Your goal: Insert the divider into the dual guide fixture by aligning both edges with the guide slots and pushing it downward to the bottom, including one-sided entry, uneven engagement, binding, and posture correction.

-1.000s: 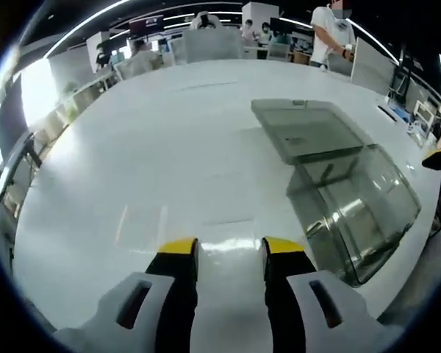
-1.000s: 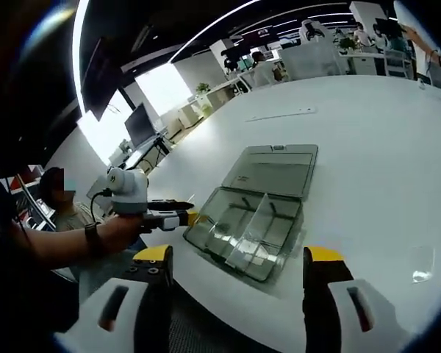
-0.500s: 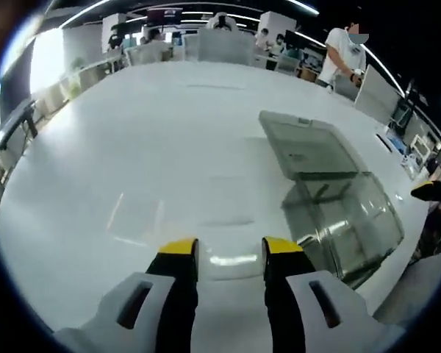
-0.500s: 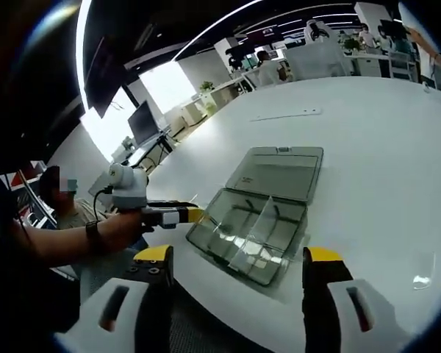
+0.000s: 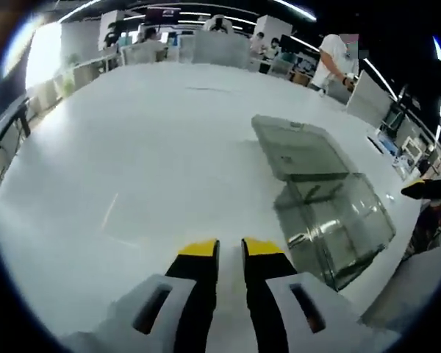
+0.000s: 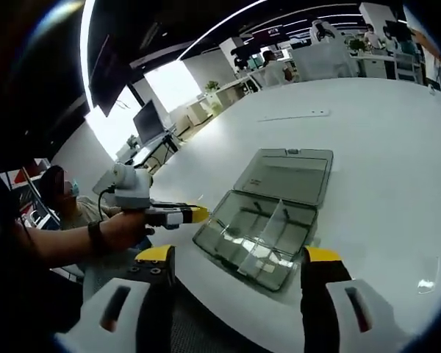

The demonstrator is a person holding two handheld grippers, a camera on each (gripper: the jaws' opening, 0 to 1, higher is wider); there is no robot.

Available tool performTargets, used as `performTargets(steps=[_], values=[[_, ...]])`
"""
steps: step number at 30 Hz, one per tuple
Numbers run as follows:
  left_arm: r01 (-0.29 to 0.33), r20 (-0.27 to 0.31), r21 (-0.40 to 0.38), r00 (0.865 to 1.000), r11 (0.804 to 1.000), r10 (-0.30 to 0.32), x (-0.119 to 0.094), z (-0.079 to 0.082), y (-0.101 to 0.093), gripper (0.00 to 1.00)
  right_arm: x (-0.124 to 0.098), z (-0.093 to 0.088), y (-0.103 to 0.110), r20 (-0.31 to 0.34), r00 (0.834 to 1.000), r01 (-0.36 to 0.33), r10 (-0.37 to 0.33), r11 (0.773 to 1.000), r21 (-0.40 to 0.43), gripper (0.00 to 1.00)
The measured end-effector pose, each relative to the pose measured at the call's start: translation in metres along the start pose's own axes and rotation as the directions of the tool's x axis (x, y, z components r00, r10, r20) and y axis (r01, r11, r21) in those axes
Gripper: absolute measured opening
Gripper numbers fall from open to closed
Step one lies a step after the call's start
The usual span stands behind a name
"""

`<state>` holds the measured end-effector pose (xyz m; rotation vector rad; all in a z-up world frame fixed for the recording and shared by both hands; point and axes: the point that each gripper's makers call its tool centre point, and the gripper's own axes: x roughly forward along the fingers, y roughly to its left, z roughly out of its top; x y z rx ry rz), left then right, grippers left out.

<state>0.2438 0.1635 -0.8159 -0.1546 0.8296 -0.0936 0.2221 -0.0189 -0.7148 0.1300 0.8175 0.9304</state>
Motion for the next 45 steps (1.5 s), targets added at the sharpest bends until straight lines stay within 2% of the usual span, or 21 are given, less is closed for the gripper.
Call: performTargets(steps=[1, 3, 9, 16, 22, 28, 35, 40, 45], values=[[0.001, 0.039, 0.039, 0.999, 0.999, -0.003, -0.001, 0.007, 0.001, 0.19, 0.000, -0.001, 0.000, -0.004, 1.000, -0.001, 0.001, 1.000, 0.000, 0.67], [-0.001, 0.023, 0.041, 1.000, 0.999, 0.000, -0.004, 0.005, 0.001, 0.19, -0.001, -0.003, 0.000, -0.007, 1.000, 0.003, -0.003, 1.000, -0.005, 0.67], [-0.009, 0.032, 0.047, 0.999, 0.999, 0.008, -0.003, 0.011, 0.008, 0.21, -0.001, -0.004, -0.002, -0.006, 1.000, 0.008, -0.008, 1.000, 0.007, 0.67], [0.049, 0.043, 0.039, 0.998, 0.998, -0.050, 0.004, 0.019, -0.002, 0.23, 0.000, -0.003, -0.002, -0.005, 1.000, 0.005, -0.005, 1.000, 0.008, 0.67], [0.062, 0.069, 0.155, 0.995, 0.986, -0.074, 0.000, 0.034, -0.002, 0.28, -0.001, -0.005, -0.004, -0.006, 1.000, 0.008, -0.008, 1.000, 0.017, 0.66], [0.075, 0.051, 0.200, 0.995, 0.977, -0.087, -0.003, 0.038, 0.007, 0.33, 0.000, -0.007, -0.004, -0.016, 1.000, 0.002, -0.001, 1.000, 0.021, 0.66], [0.105, 0.003, 0.319, 0.994, 0.942, -0.112, -0.002, 0.042, 0.022, 0.38, 0.002, -0.009, -0.004, -0.031, 1.000, -0.002, 0.003, 1.000, 0.020, 0.66], [0.136, -0.029, 0.340, 0.991, 0.931, -0.134, -0.002, 0.042, 0.024, 0.40, 0.002, -0.007, -0.006, -0.023, 1.000, -0.001, 0.002, 1.000, 0.025, 0.66], [0.169, -0.097, 0.446, 0.985, 0.879, -0.141, 0.001, 0.041, 0.027, 0.41, 0.001, -0.008, -0.006, -0.030, 1.000, 0.001, 0.000, 1.000, 0.025, 0.66]])
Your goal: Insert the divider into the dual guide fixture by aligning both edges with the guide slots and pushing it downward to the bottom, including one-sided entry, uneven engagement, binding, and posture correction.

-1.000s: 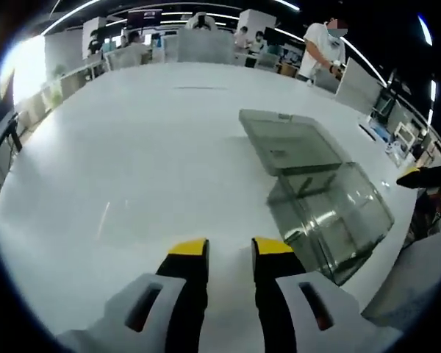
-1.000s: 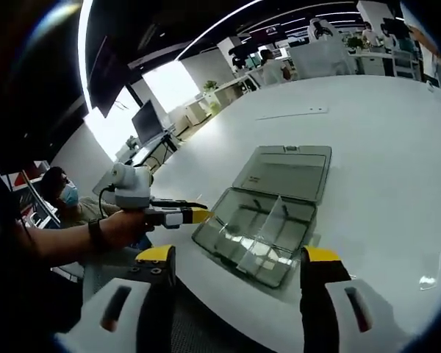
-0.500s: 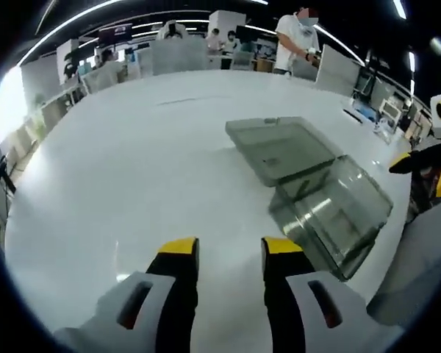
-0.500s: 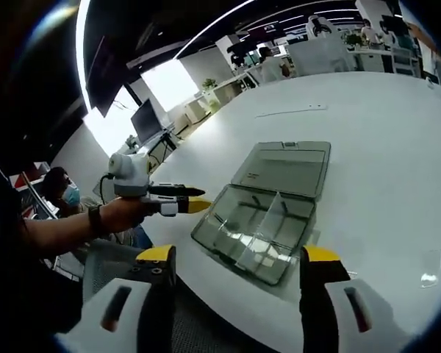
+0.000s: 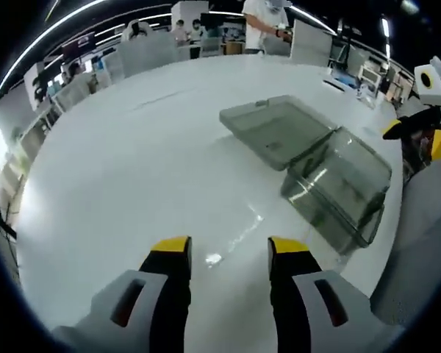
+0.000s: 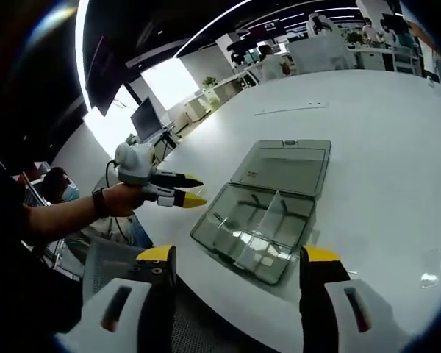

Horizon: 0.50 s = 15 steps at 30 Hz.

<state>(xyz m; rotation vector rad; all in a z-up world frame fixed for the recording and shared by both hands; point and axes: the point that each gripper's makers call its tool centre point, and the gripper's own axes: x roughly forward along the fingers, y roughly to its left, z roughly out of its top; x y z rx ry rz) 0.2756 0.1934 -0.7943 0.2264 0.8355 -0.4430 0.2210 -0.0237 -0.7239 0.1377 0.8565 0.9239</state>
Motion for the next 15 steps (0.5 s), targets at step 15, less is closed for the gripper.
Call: performTargets(steps=[15], values=[[0.159, -0.153, 0.211, 0.980, 0.965, -0.128, 0.002, -0.007, 0.008, 0.45, 0.000, -0.007, -0.004, -0.006, 1.000, 0.010, -0.010, 0.999, 0.032, 0.66]])
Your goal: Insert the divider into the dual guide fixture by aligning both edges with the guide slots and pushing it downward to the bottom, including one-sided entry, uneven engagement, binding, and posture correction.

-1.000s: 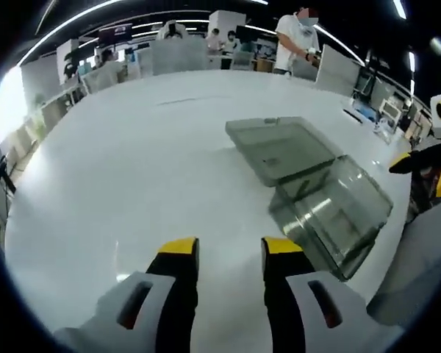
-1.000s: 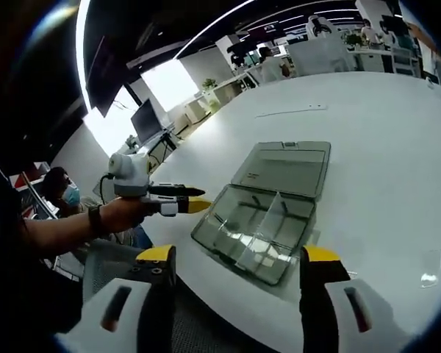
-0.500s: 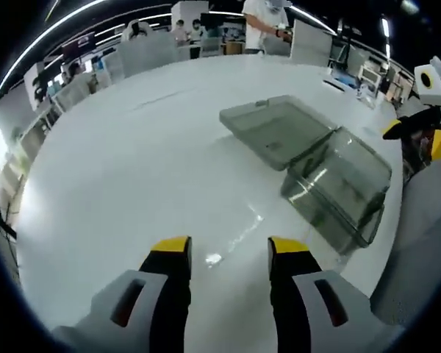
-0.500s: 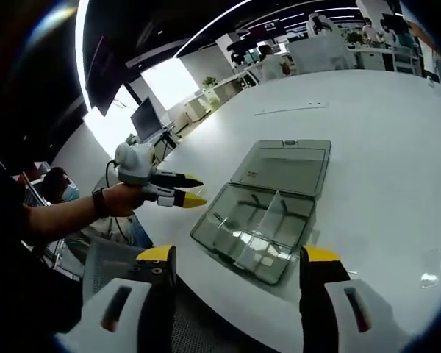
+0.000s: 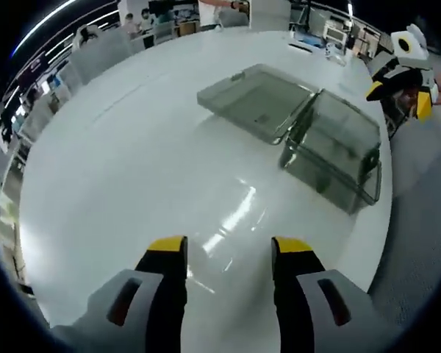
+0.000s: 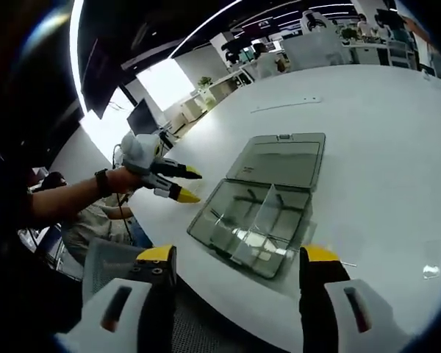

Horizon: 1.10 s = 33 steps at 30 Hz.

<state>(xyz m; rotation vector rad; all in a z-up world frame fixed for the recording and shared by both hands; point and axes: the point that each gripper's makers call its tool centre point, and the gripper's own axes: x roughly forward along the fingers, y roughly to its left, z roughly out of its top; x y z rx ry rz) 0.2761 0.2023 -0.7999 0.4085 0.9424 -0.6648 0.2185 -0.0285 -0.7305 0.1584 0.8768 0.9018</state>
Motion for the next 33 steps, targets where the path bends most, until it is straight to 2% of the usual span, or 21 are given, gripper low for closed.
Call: performTargets(steps=[3, 8, 13, 18, 27, 33], values=[[0.030, -0.037, 0.072, 0.999, 0.997, -0.028, 0.001, -0.002, 0.001, 0.46, 0.000, 0.000, 0.000, -0.001, 1.000, 0.000, 0.000, 1.000, 0.001, 0.66], [0.060, -0.064, 0.103, 0.997, 0.993, -0.054, 0.002, -0.001, 0.004, 0.46, 0.000, -0.001, -0.001, -0.003, 1.000, 0.002, -0.002, 1.000, 0.006, 0.65], [0.126, -0.132, 0.192, 0.986, 0.973, -0.101, 0.006, -0.008, 0.001, 0.46, 0.000, -0.002, -0.002, -0.003, 1.000, 0.005, -0.005, 1.000, 0.014, 0.65], [0.132, -0.138, 0.203, 0.985, 0.970, -0.105, 0.008, -0.007, 0.007, 0.47, -0.001, -0.002, -0.003, -0.001, 1.000, 0.006, -0.006, 1.000, 0.017, 0.64], [0.201, -0.192, 0.258, 0.969, 0.945, -0.154, 0.012, -0.009, 0.002, 0.41, -0.001, -0.002, -0.004, -0.005, 1.000, 0.007, -0.006, 1.000, 0.022, 0.64], [0.200, -0.199, 0.271, 0.969, 0.942, -0.149, 0.012, -0.009, 0.003, 0.39, -0.001, -0.003, -0.003, -0.009, 1.000, 0.005, -0.005, 1.000, 0.025, 0.64]])
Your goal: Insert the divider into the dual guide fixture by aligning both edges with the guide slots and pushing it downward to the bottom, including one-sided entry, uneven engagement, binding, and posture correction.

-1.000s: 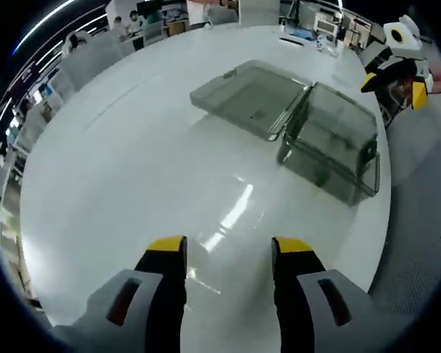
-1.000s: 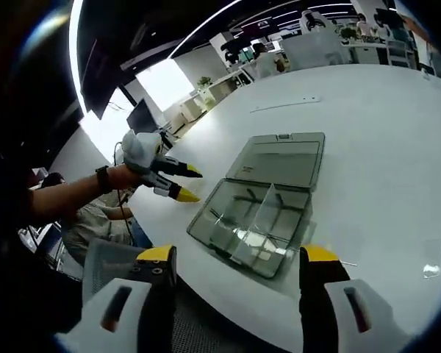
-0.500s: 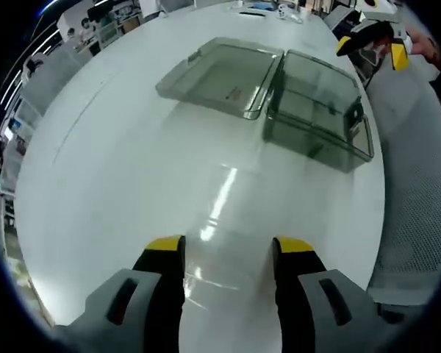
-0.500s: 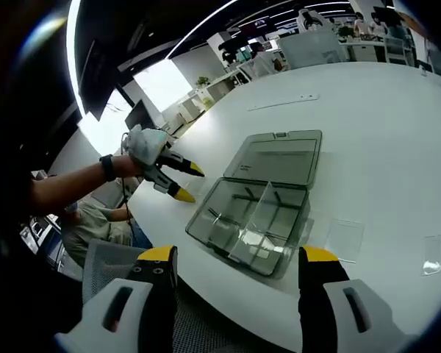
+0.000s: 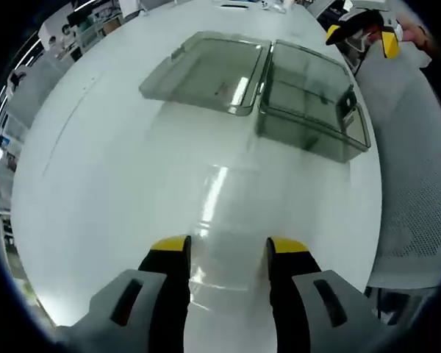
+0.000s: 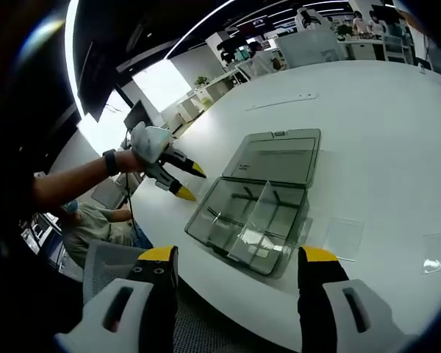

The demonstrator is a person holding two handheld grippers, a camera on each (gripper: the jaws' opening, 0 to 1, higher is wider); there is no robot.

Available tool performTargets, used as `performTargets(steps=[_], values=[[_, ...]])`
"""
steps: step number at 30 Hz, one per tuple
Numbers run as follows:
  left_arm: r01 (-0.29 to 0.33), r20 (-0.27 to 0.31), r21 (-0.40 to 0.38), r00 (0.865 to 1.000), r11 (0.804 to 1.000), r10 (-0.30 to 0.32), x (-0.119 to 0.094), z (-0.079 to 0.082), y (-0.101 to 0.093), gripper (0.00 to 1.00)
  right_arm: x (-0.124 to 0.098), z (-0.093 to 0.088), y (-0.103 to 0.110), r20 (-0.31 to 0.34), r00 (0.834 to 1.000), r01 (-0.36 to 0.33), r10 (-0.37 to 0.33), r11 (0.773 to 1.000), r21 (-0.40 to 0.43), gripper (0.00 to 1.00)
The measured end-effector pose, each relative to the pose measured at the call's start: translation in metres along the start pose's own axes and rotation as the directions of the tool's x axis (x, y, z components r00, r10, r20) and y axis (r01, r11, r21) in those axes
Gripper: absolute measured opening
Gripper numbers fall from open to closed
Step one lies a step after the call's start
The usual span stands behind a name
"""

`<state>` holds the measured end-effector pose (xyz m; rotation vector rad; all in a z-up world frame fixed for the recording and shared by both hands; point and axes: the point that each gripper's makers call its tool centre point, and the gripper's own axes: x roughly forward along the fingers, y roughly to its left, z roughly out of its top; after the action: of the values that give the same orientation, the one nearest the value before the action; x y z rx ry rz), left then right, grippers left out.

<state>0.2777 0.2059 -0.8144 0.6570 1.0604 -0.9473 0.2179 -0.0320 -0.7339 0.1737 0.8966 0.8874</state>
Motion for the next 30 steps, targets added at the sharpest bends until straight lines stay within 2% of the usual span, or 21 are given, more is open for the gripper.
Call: performTargets(steps=[4, 12, 16, 20, 30], values=[[-0.005, 0.003, -0.009, 1.000, 1.000, 0.005, 0.000, 0.000, -0.001, 0.33, 0.001, 0.000, 0.002, 0.000, 1.000, -0.004, 0.004, 1.000, 0.001, 0.64], [-0.030, -0.002, -0.016, 1.000, 0.999, 0.030, -0.003, 0.000, 0.000, 0.31, 0.002, 0.001, 0.004, -0.001, 1.000, -0.009, 0.009, 1.000, -0.006, 0.64], [-0.022, 0.034, -0.076, 0.999, 0.997, 0.024, -0.005, 0.004, 0.000, 0.31, 0.002, 0.002, 0.004, 0.003, 1.000, -0.011, 0.011, 1.000, -0.004, 0.64], [-0.038, 0.010, -0.070, 0.999, 0.997, 0.039, -0.005, -0.001, 0.001, 0.31, 0.001, 0.003, 0.005, 0.004, 1.000, -0.014, 0.014, 1.000, -0.009, 0.64], [-0.063, 0.094, -0.188, 0.992, 0.980, 0.082, -0.012, 0.010, -0.002, 0.31, 0.002, 0.007, 0.009, 0.005, 0.999, -0.032, 0.032, 0.999, -0.025, 0.64]])
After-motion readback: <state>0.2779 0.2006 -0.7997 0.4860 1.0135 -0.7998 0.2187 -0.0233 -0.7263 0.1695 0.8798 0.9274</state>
